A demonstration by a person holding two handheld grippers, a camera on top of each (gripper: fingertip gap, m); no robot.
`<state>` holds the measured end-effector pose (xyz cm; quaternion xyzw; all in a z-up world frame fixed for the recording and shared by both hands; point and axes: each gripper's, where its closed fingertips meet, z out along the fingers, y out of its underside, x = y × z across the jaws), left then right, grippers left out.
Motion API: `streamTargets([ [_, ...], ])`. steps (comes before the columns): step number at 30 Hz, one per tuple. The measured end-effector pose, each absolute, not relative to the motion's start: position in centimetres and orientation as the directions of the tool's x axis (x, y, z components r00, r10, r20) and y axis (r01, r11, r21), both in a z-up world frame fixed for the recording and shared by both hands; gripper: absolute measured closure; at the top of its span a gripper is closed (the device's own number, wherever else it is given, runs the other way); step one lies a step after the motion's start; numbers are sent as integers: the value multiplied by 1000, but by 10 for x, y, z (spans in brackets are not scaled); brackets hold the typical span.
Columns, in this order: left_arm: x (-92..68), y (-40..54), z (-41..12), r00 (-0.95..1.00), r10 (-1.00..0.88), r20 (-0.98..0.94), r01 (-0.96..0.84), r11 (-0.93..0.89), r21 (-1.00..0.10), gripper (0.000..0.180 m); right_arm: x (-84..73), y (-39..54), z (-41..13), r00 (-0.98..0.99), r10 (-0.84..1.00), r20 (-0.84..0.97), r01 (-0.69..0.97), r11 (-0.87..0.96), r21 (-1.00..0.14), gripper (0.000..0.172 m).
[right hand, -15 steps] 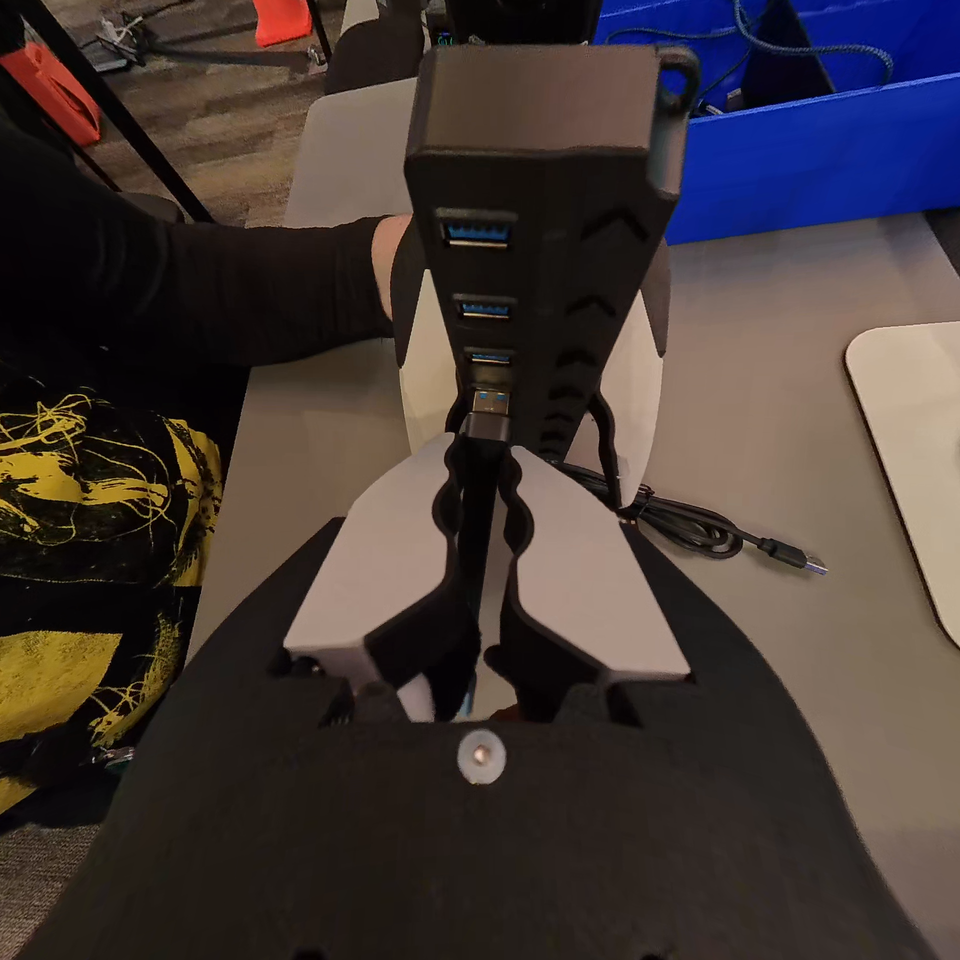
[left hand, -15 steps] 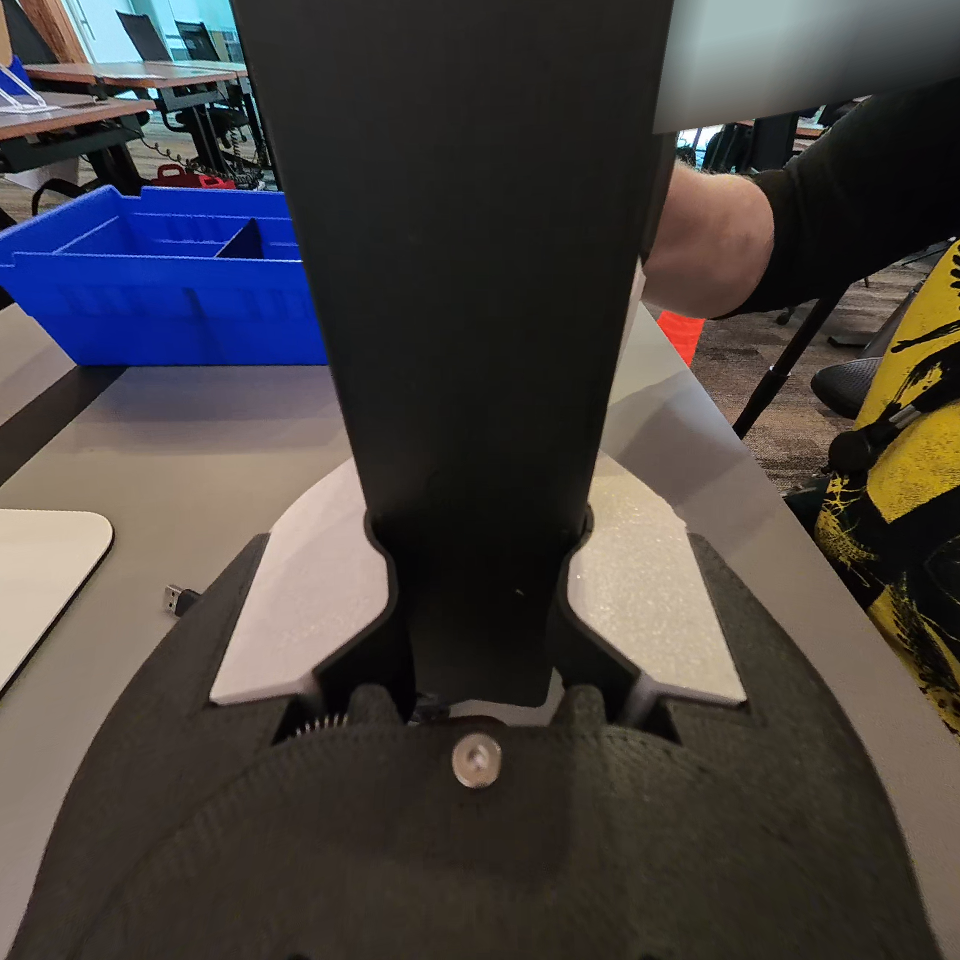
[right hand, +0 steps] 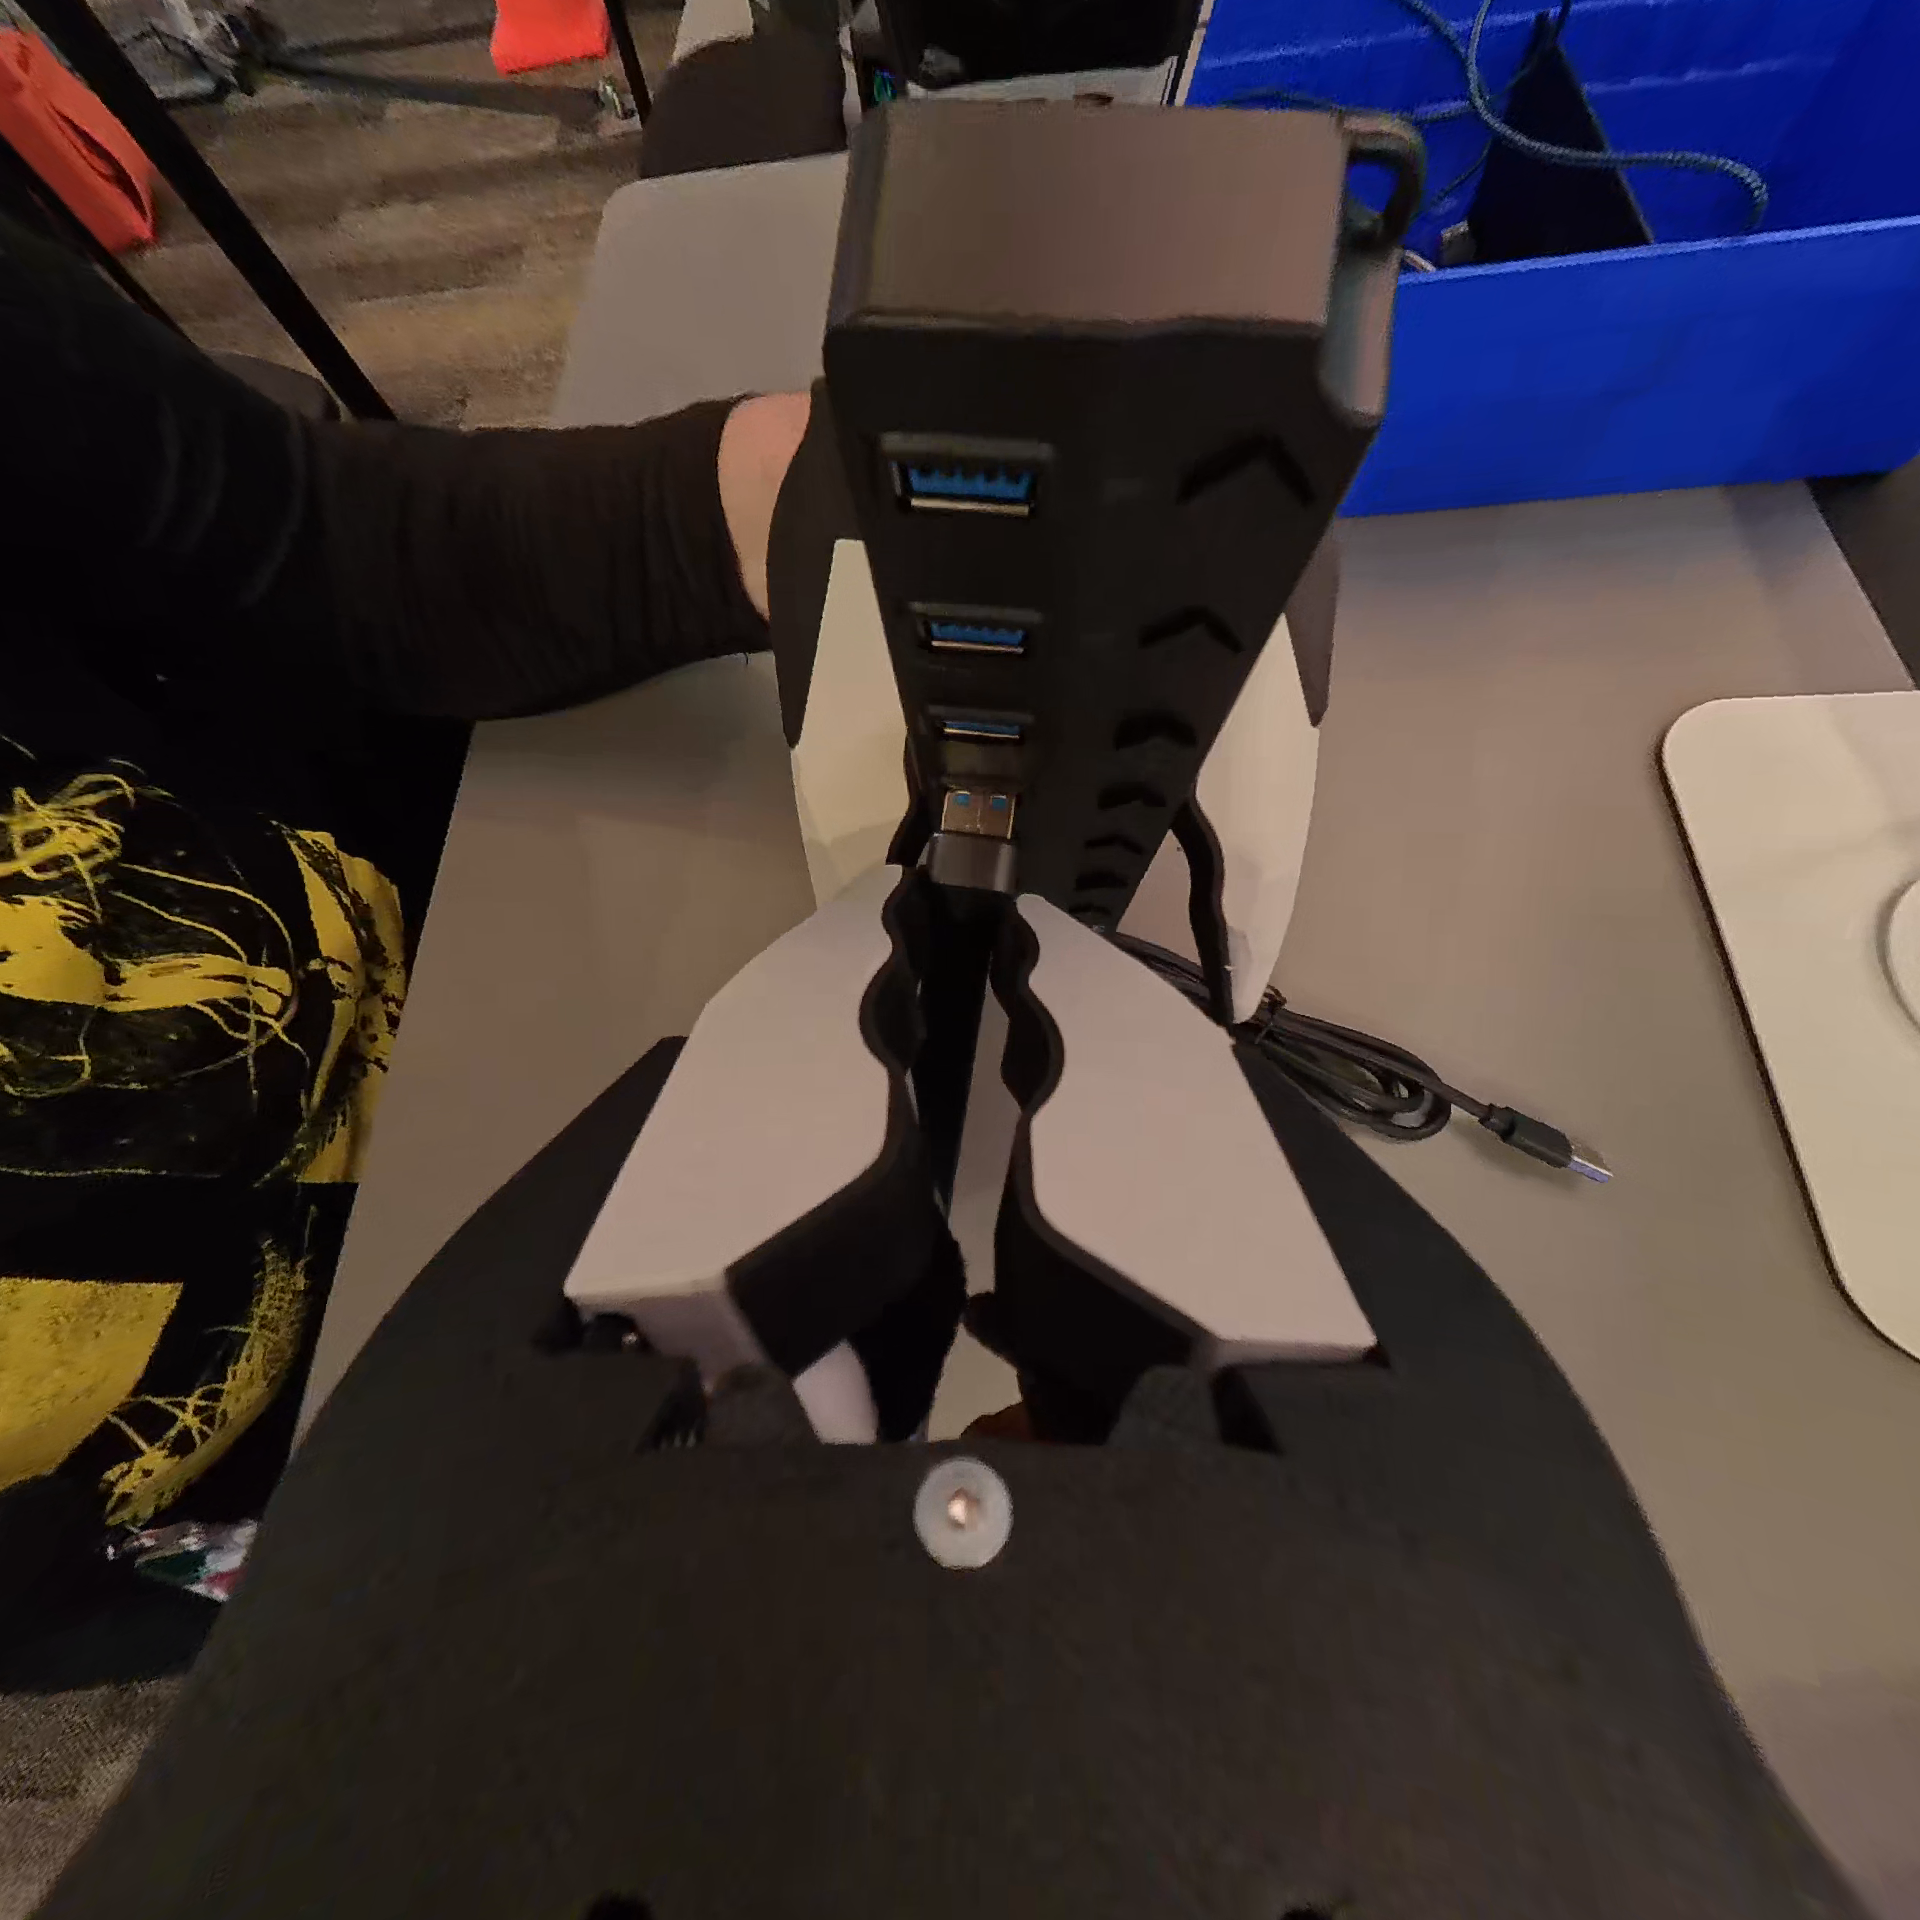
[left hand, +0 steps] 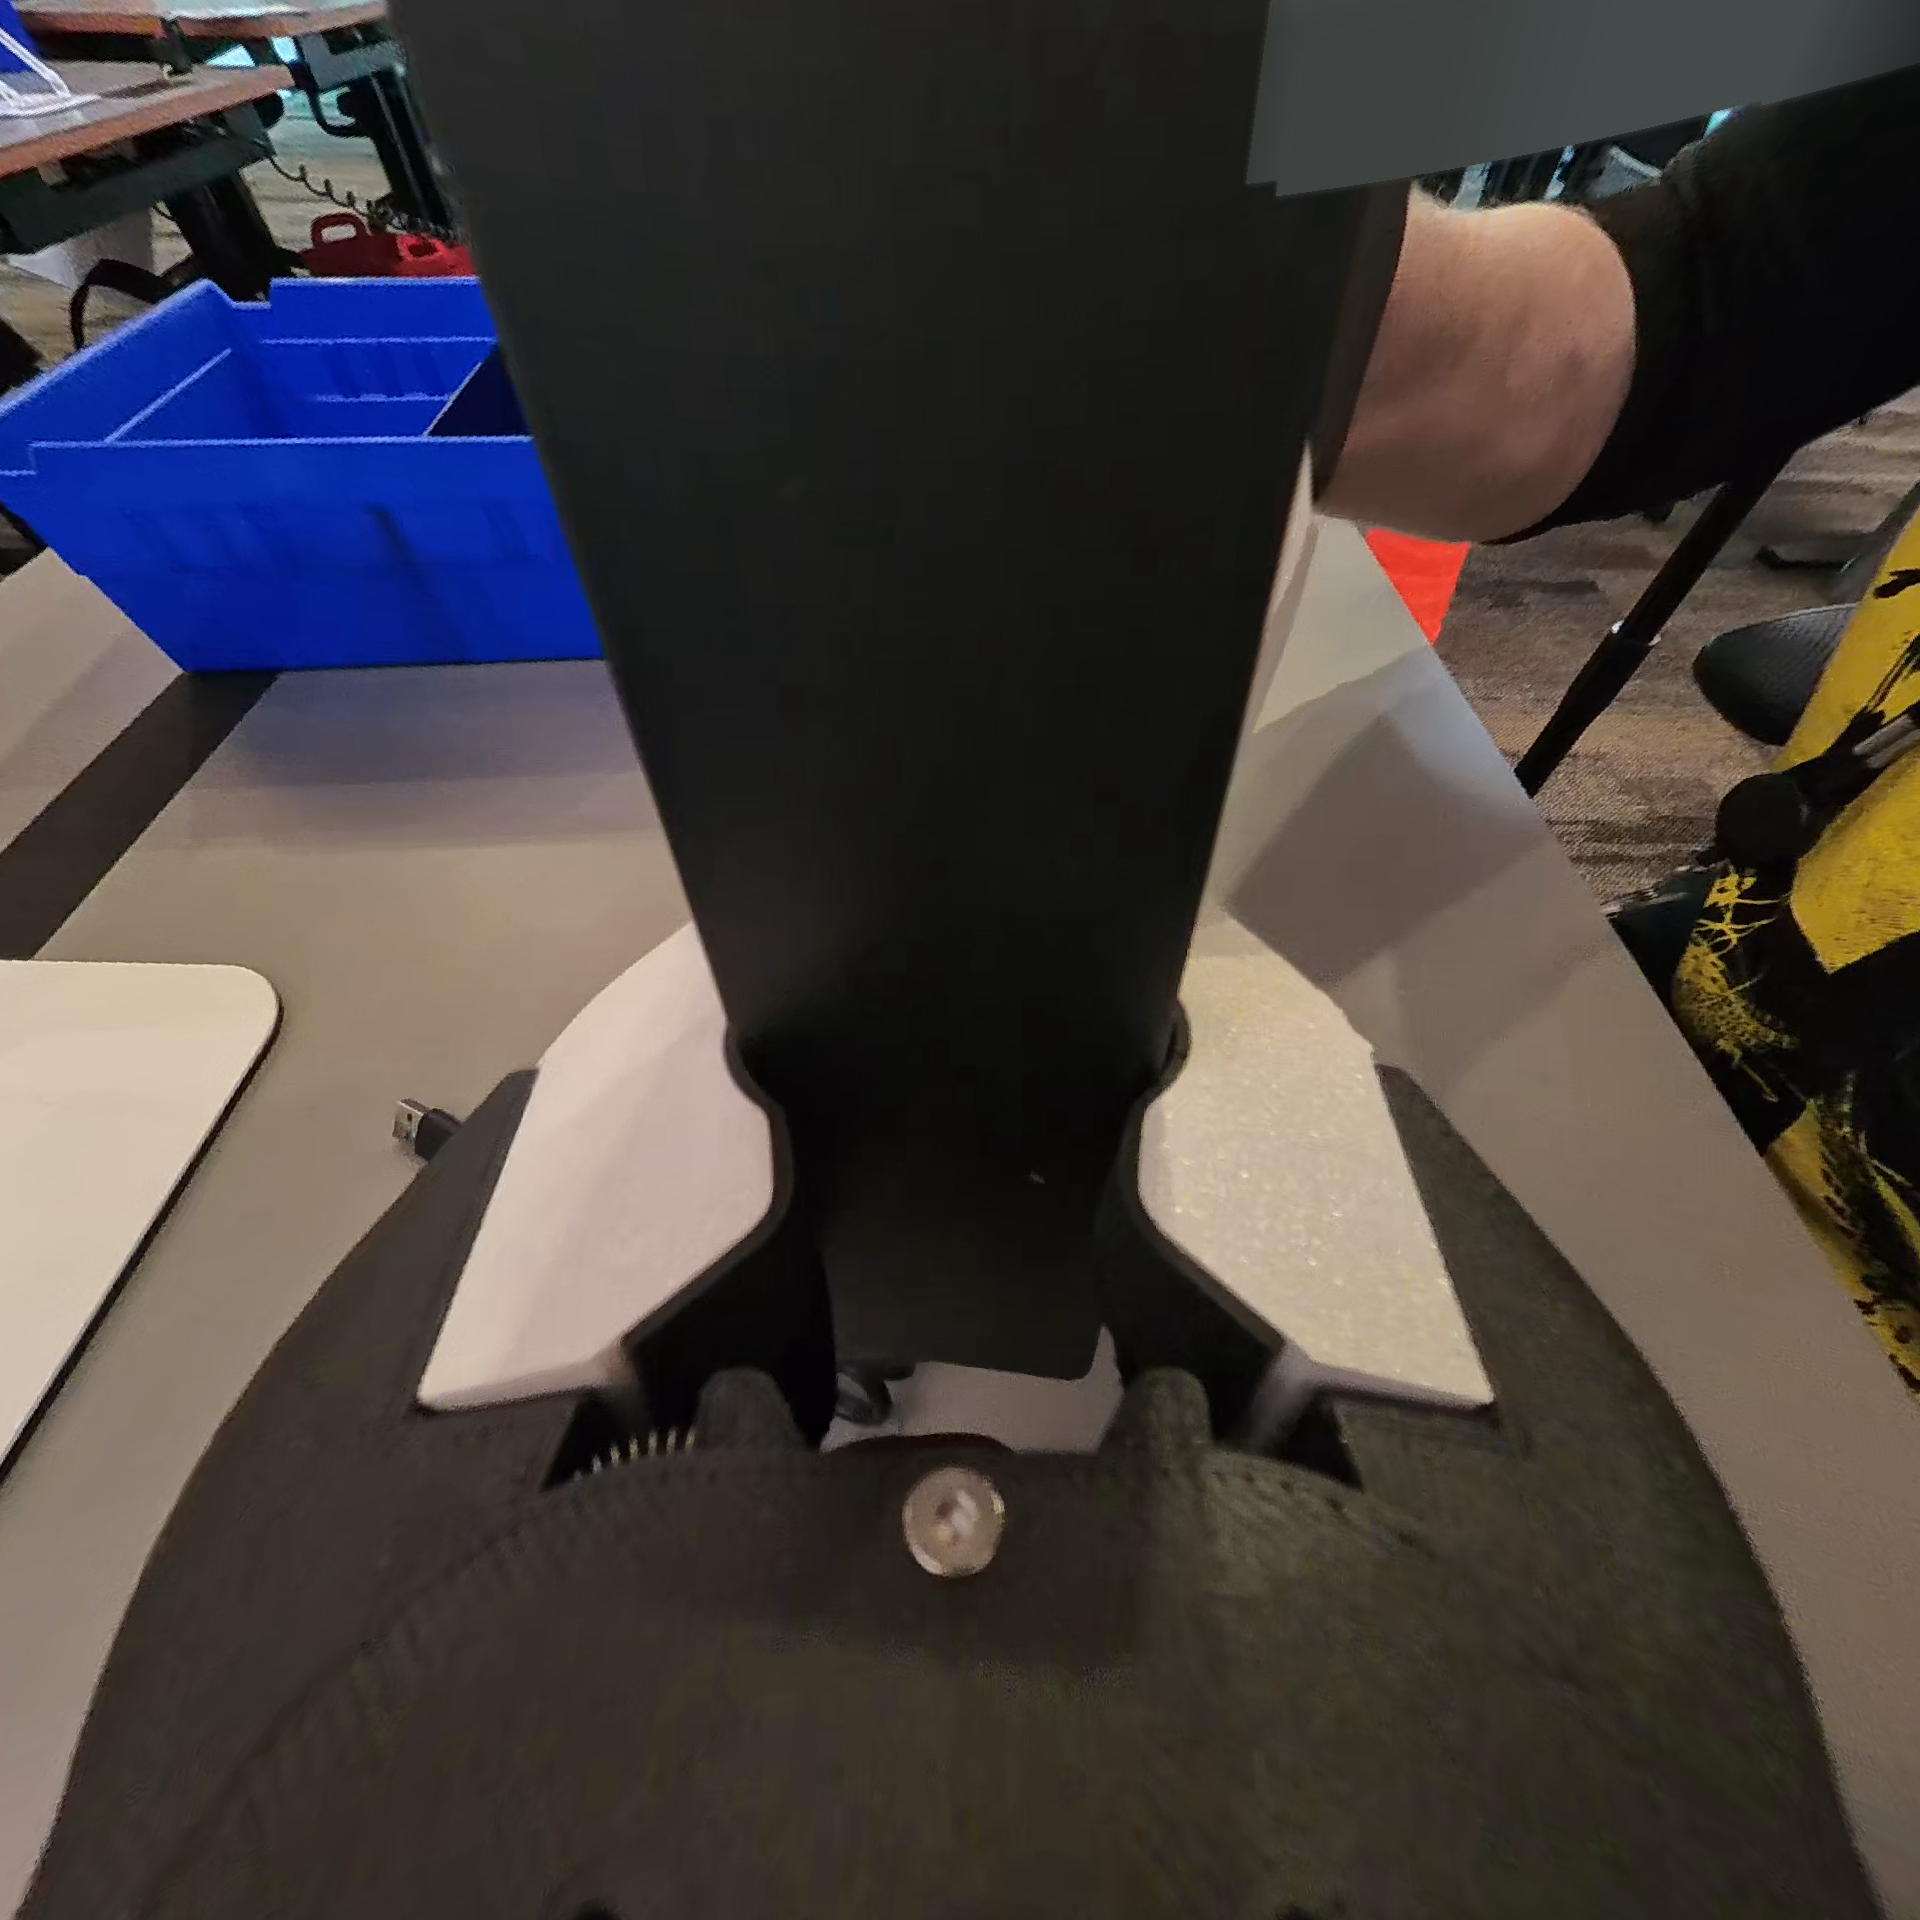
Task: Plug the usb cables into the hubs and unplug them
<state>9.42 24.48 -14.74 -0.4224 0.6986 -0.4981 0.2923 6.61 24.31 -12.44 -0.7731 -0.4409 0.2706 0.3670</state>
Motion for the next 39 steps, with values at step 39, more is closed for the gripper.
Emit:
streamTargets([
  [39, 65, 341, -115, -182, -969, 167, -126, -146, -981, 113, 125, 312, -249, 682, 696, -225, 497, -667, -555, 149],
])
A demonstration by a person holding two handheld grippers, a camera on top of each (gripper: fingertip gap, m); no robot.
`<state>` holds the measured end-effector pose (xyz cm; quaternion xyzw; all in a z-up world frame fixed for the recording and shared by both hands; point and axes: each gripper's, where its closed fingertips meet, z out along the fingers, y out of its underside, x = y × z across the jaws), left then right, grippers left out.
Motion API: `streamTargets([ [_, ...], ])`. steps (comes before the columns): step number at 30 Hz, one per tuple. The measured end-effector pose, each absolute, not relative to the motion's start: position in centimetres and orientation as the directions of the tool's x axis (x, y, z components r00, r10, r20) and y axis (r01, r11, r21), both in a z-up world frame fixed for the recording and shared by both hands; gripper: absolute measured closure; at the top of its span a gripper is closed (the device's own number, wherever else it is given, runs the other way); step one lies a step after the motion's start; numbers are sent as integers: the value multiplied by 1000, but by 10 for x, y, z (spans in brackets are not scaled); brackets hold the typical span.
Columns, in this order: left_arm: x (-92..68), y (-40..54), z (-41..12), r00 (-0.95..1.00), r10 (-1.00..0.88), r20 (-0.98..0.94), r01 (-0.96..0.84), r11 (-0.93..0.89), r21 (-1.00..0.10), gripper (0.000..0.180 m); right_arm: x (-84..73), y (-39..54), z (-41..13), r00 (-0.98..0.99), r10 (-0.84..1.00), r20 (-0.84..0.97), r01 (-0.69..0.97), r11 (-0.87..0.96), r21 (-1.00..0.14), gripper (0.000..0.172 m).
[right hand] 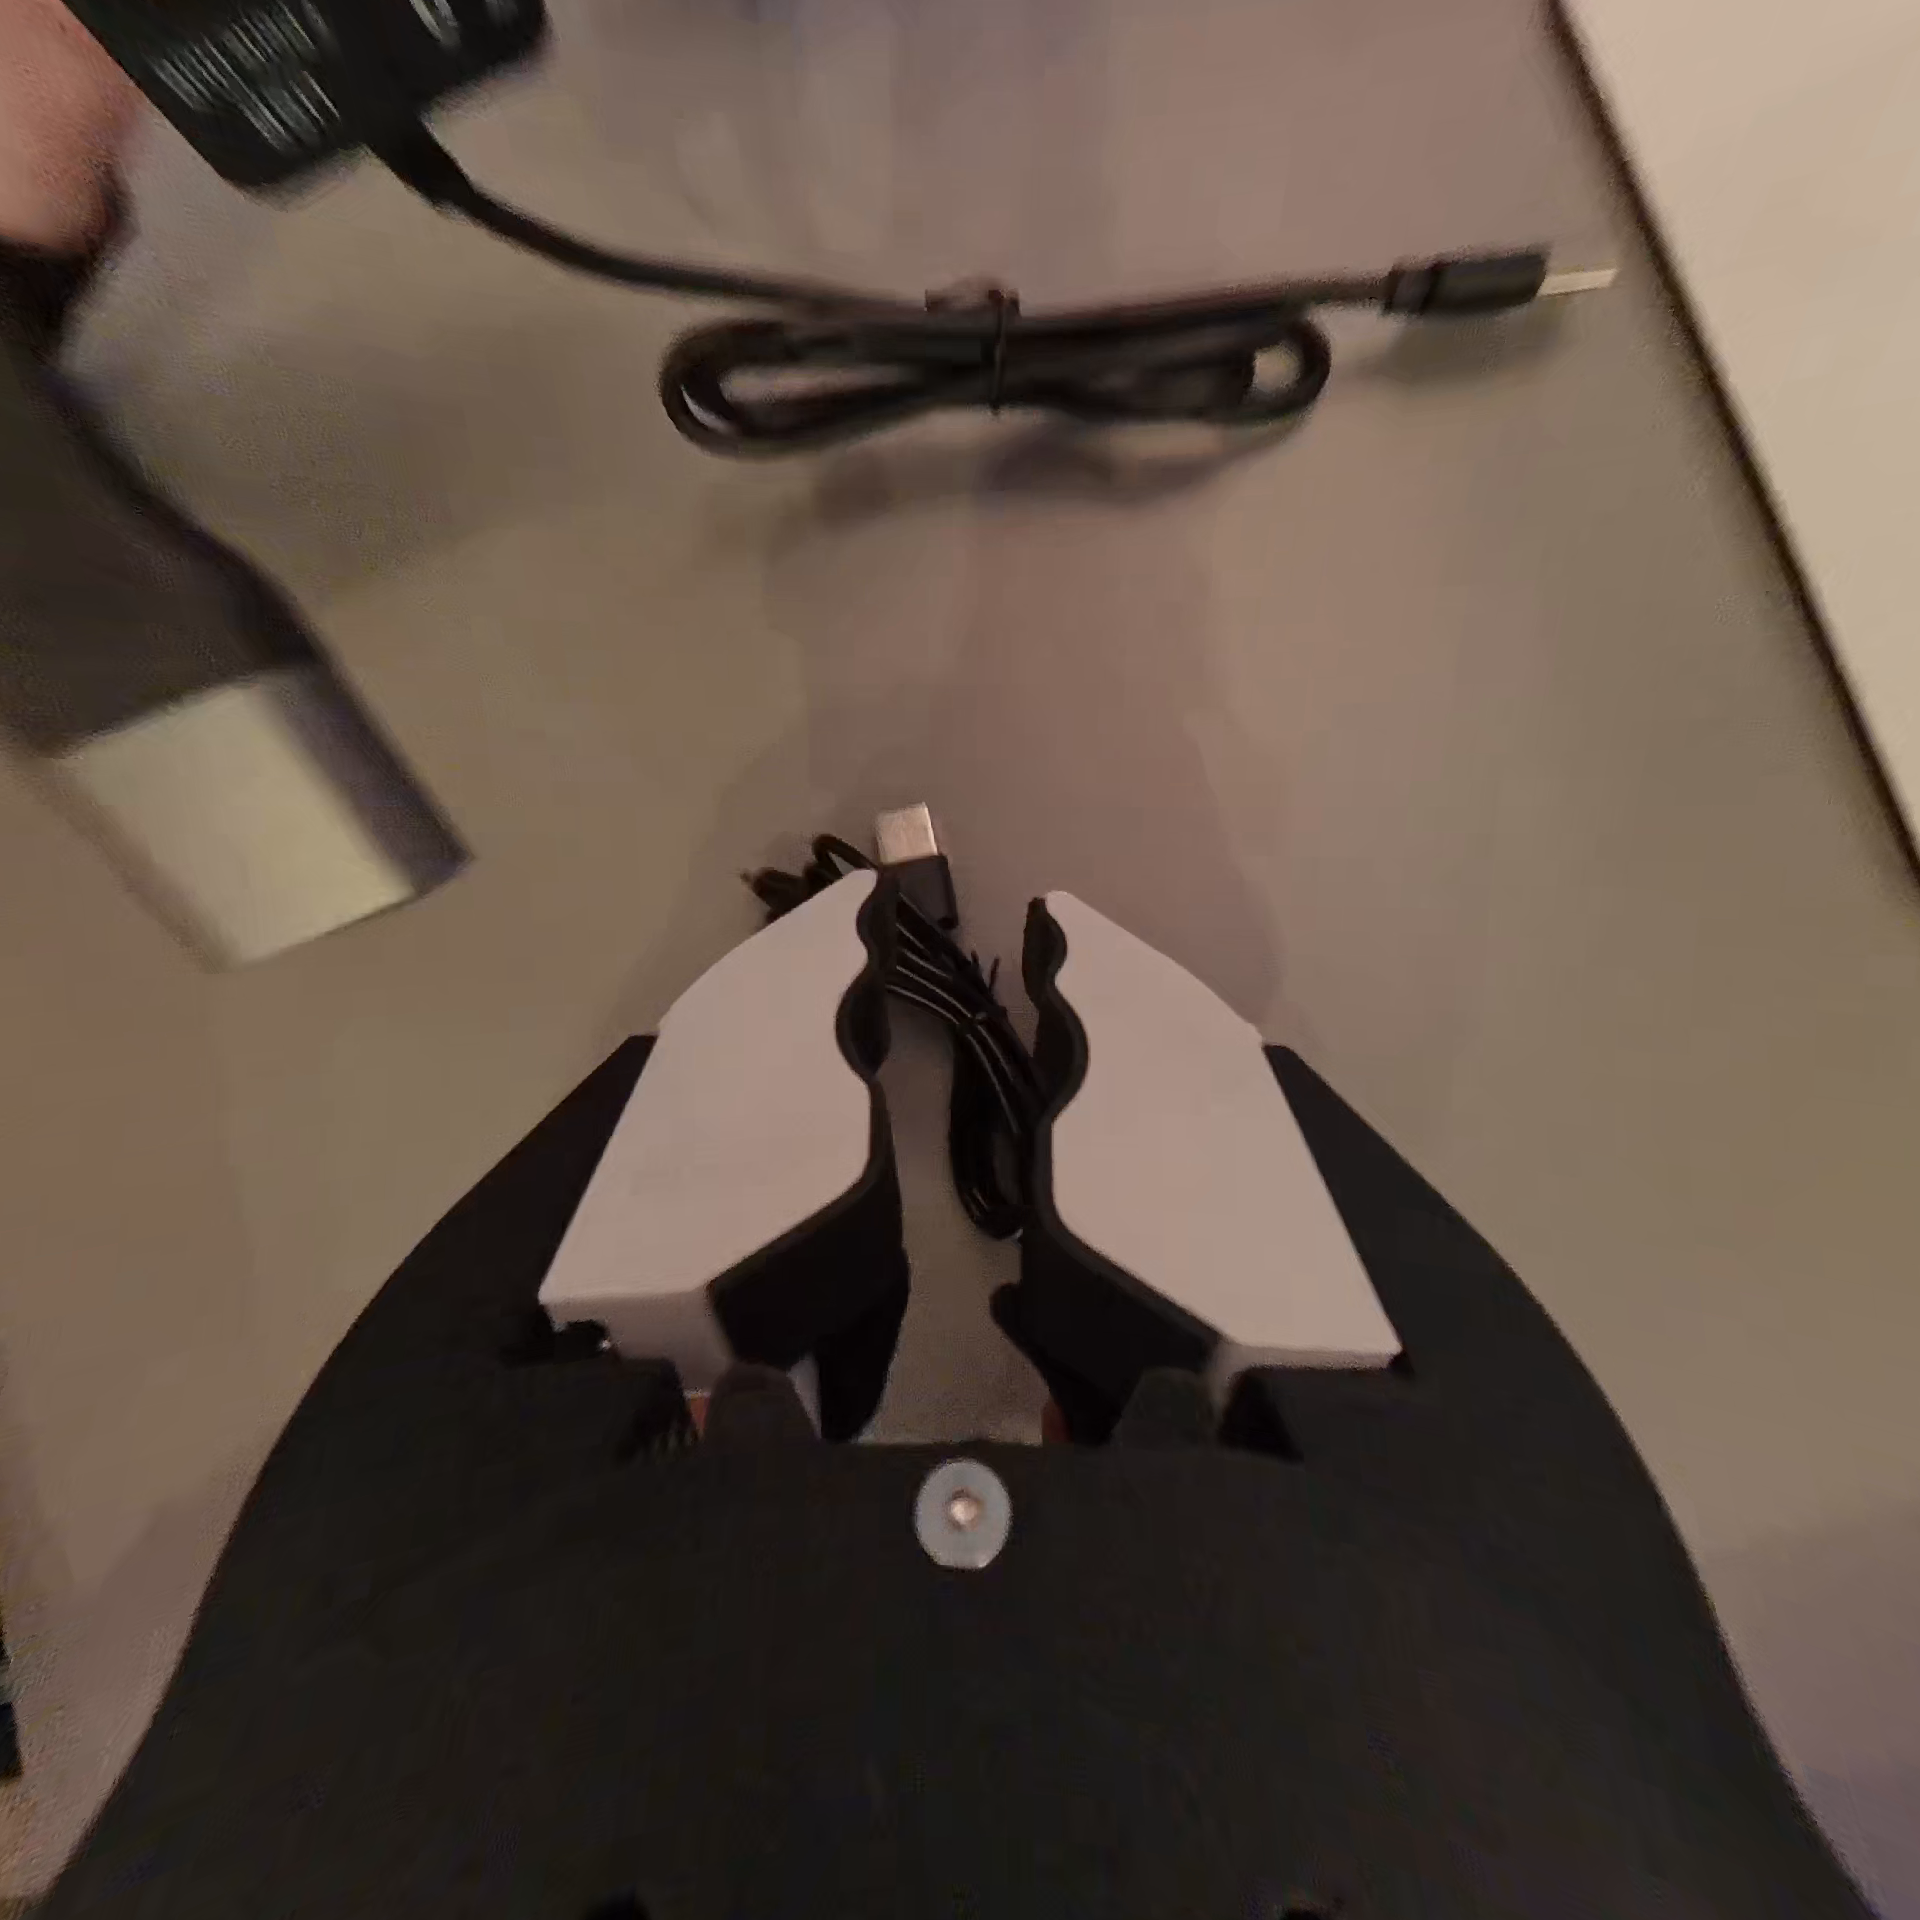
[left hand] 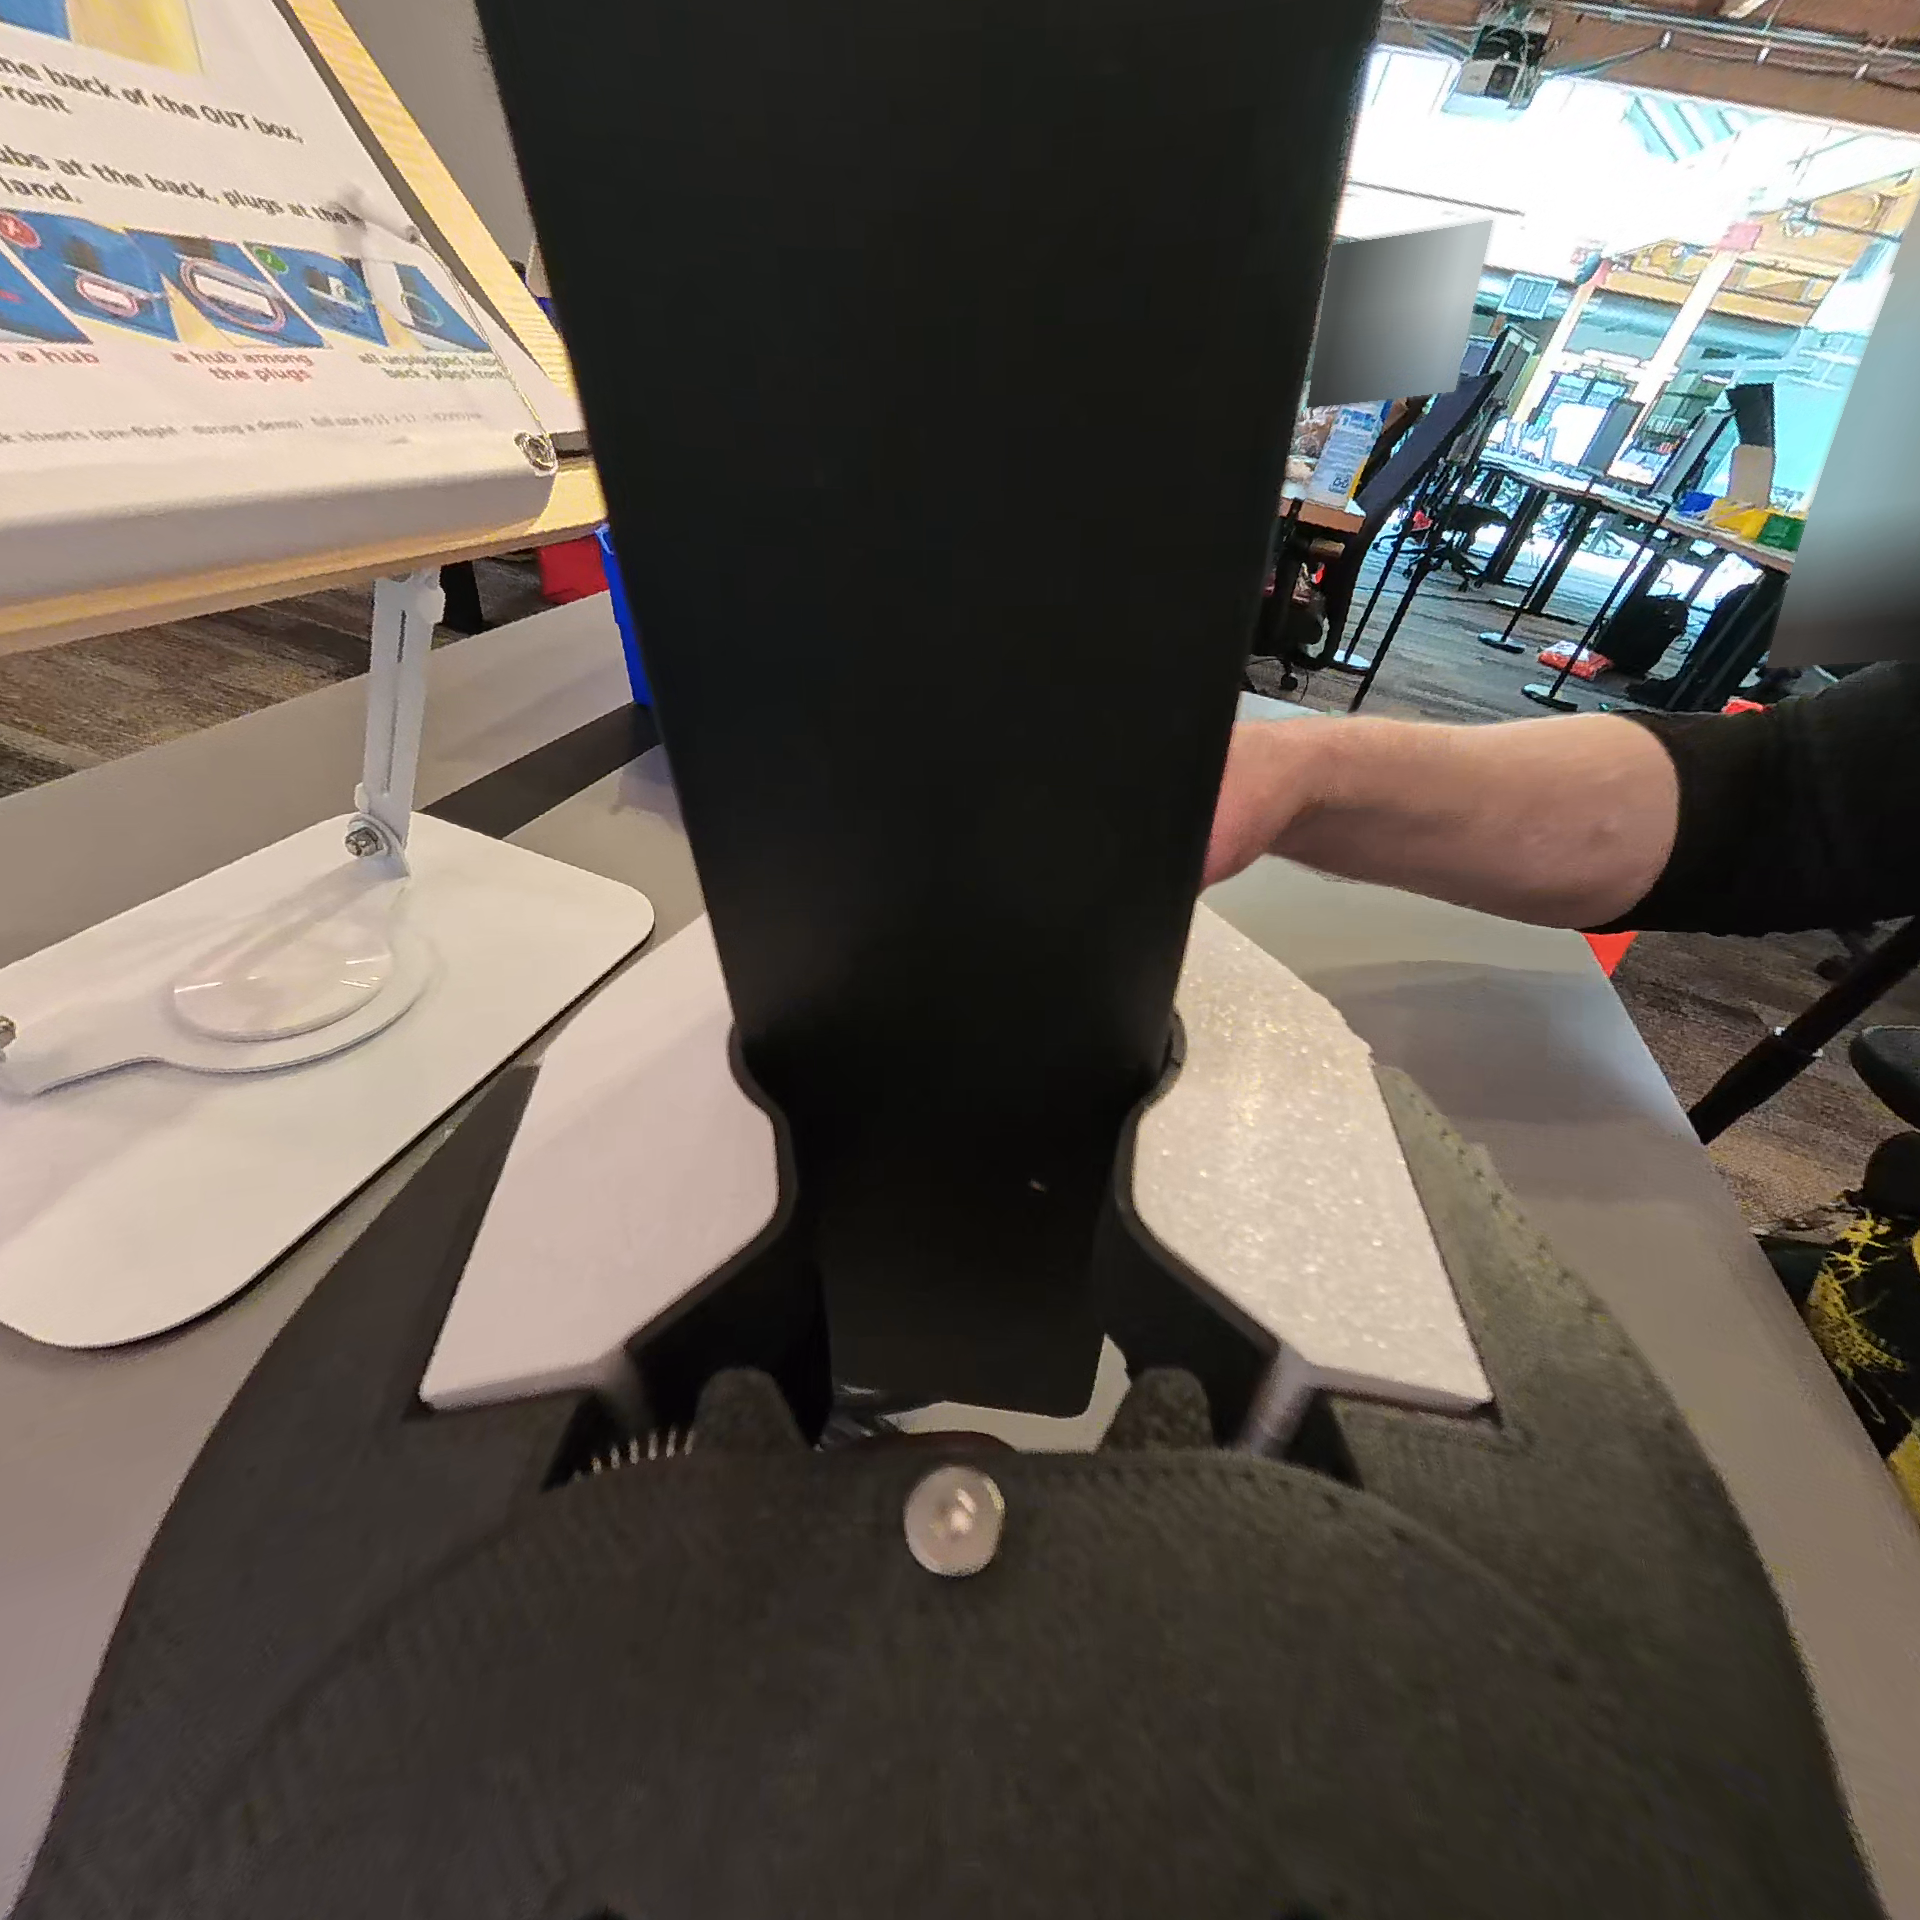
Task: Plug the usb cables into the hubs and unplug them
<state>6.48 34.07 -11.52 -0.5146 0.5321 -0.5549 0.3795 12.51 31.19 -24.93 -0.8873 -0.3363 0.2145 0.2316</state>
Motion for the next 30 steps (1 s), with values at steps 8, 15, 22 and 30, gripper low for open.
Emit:
streamTargets([
  [8, 68, 338, -119, -191, -967, 170, -143, -144, -979, 113, 121, 300, -253, 645, 731, -223, 542, -643, -541, 155],
  [15, 68, 338, -116, -194, -966, 172, -133, -148, -980, 114, 119, 312, -242, 655, 683, -324, 447, -695, -563, 148],
  [22, 66, 339, -115, -192, -966, 171, -131, -147, -980, 114, 114, 299, -260, 621, 740, -259, 554, -648, -524, 146],
  [30, 66, 337, -113, -198, -966, 165, -123, -143, -982, 114, 114, 291, -268, 585, 801, -131, 656, -562, -504, 158],
])
